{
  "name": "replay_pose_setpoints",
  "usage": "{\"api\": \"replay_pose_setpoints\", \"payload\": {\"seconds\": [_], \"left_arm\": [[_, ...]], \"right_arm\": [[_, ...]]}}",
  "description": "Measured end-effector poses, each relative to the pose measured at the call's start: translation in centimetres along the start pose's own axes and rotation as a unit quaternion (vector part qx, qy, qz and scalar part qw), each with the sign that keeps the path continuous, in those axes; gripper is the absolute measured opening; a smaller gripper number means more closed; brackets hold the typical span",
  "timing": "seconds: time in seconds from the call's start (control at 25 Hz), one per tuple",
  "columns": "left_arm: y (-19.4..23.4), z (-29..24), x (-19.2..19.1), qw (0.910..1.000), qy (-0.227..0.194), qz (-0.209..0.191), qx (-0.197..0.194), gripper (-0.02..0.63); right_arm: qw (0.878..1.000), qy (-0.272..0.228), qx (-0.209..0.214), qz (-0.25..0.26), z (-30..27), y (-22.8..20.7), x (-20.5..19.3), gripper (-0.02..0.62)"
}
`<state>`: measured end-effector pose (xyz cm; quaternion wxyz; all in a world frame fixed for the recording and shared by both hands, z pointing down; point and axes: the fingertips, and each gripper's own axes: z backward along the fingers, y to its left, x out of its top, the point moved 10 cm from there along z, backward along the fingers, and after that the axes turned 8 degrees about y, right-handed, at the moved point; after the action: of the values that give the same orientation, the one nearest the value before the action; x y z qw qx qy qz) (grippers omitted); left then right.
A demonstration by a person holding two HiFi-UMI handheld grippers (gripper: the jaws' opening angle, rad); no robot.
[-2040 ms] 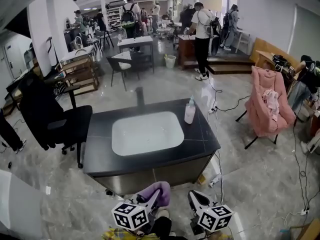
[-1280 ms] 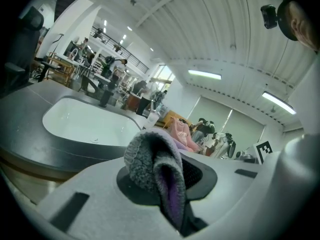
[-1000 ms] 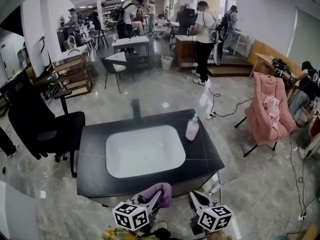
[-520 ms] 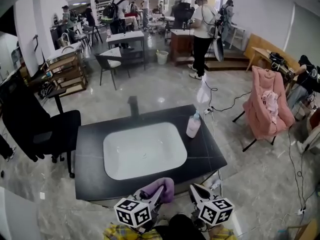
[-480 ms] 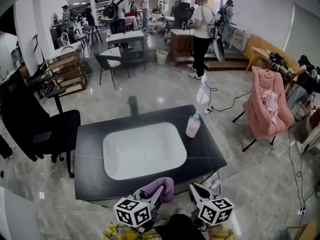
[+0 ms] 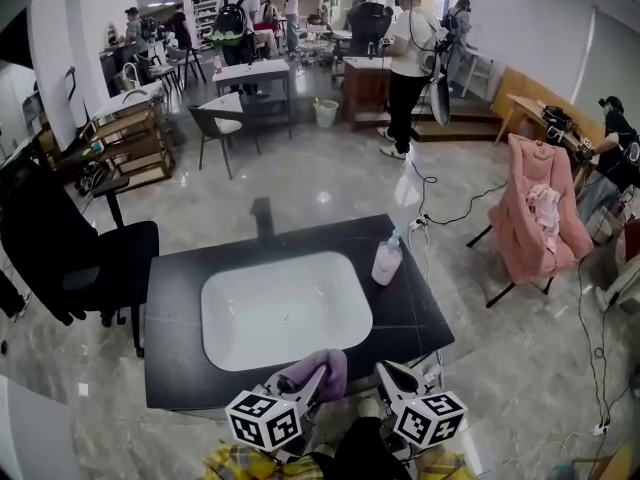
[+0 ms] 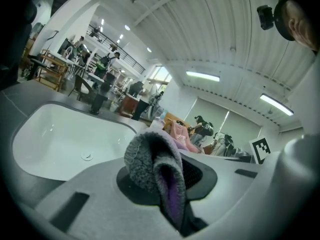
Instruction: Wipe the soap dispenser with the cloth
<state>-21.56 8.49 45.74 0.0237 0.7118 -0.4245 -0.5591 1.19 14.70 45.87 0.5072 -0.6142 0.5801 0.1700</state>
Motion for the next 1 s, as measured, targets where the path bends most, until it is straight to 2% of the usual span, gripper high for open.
{"api": "replay_pose_setpoints", "payload": {"seconds": [0.36, 1.0], "left_arm": [[0.0, -5.5, 3.2, 0.9998, 0.007, -0.012, -0.012, 0.057], [-0.2, -14.3, 7.5, 1.0, 0.0, 0.0, 0.01, 0.058]], "right_arm": [[1.0, -0.003, -0.003, -0.009, -2.1, -4.0, 3.3, 0.005], [1.0, 0.013, 0.025, 0.005, -5.3, -11.4, 9.4, 0.006]]}}
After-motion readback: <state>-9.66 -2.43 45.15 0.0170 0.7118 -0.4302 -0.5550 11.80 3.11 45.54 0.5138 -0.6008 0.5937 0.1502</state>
